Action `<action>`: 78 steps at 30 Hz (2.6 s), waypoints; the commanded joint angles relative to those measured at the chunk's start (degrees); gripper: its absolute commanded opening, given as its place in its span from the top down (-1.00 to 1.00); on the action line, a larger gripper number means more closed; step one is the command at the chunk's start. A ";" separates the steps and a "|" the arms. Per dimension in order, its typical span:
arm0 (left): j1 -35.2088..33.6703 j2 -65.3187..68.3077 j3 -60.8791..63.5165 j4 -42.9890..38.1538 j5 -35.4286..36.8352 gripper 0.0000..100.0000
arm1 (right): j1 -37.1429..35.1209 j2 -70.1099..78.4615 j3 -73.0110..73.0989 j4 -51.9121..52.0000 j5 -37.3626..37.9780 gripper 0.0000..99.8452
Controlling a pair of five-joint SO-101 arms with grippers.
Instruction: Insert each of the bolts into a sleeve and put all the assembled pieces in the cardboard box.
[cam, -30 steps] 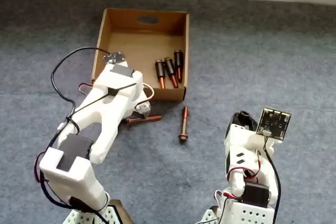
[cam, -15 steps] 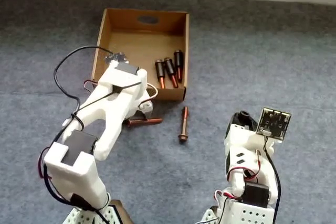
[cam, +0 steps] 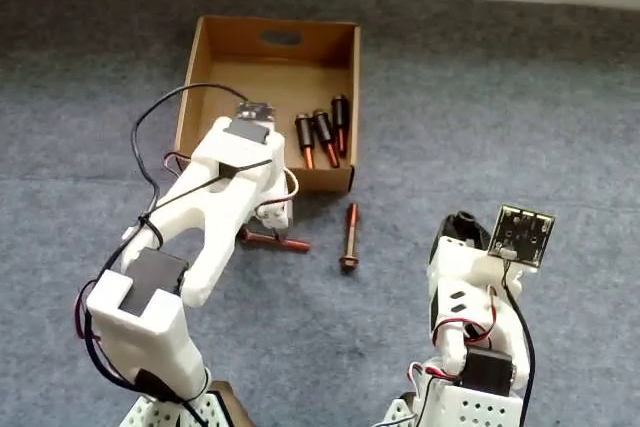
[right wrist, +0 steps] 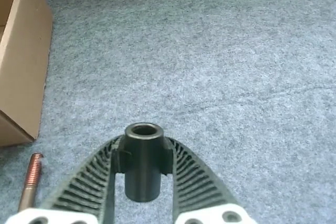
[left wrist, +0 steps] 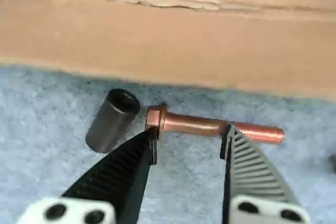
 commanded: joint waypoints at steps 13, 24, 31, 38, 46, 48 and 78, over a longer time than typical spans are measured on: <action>-6.20 -0.48 -9.01 13.54 -40.44 0.54 | 0.31 -0.66 -0.57 0.04 0.79 0.99; -6.11 0.48 -13.23 8.09 -51.34 0.54 | 0.31 -0.66 -0.48 0.04 0.79 0.99; -6.20 0.66 -12.09 7.03 -54.33 0.54 | 0.31 -0.66 -0.48 0.04 0.79 0.99; -4.53 7.16 -10.24 3.87 -54.77 0.55 | 0.31 -0.66 -0.48 0.04 0.79 0.99; -3.03 4.62 -9.27 4.31 -56.53 0.94 | 0.31 -0.66 -0.48 0.04 0.79 0.99; -1.63 4.09 -7.08 4.13 -58.20 0.95 | 0.31 -0.66 -0.48 0.04 0.79 0.99; 3.12 -34.95 21.67 2.81 -13.98 0.54 | 0.31 -0.66 -0.48 0.04 0.79 0.99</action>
